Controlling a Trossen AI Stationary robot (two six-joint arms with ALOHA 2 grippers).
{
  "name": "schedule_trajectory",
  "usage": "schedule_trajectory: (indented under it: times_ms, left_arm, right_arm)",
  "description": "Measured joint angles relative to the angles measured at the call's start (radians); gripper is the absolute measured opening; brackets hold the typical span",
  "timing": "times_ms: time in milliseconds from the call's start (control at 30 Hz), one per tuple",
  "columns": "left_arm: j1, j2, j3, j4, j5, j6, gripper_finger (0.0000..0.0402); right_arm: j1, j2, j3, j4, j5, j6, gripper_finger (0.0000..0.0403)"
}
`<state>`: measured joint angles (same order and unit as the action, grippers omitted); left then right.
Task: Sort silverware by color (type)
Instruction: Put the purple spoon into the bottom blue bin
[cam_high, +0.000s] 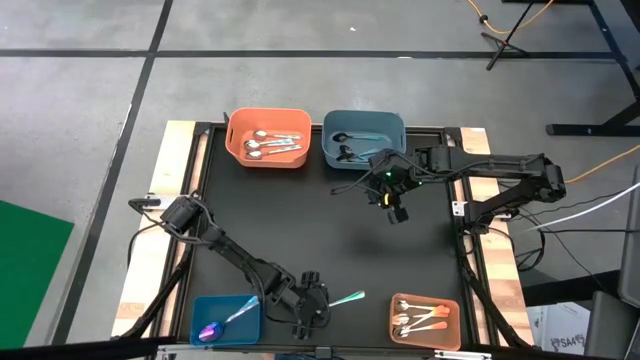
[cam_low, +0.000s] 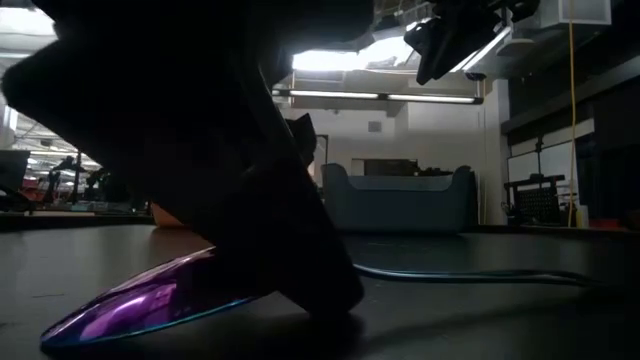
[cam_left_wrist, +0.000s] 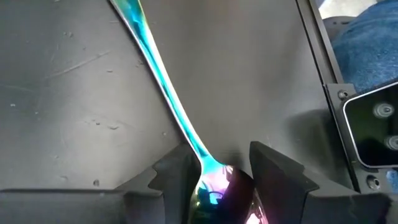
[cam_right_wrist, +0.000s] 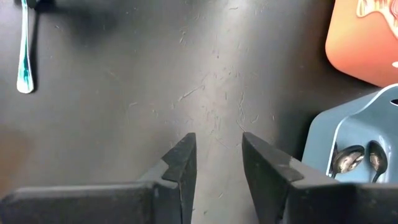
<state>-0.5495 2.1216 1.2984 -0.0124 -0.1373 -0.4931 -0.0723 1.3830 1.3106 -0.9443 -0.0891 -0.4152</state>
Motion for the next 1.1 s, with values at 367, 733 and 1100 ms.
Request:
schedule_trajectory:
  times_ms: [367, 733, 1100]
  left_arm:
    - [0.004, 0.0, 0.0, -0.01, -0.006, -0.002, 0.0114]
    - [0.005, 0.001, 0.0, -0.012, -0.007, -0.003, 0.0042]
    - [0.003, -0.026, -0.002, -0.019, 0.002, -0.014, 0.0016]
  right_arm:
    - [0.0, 0.0, 0.0, 0.003, 0.0, 0.0, 0.0119]
    - [0.0, 0.0, 0.0, 0.003, 0.0, 0.0, 0.0119]
    - [0.0, 0.0, 0.0, -0.001, 0.0, 0.0, 0.0119]
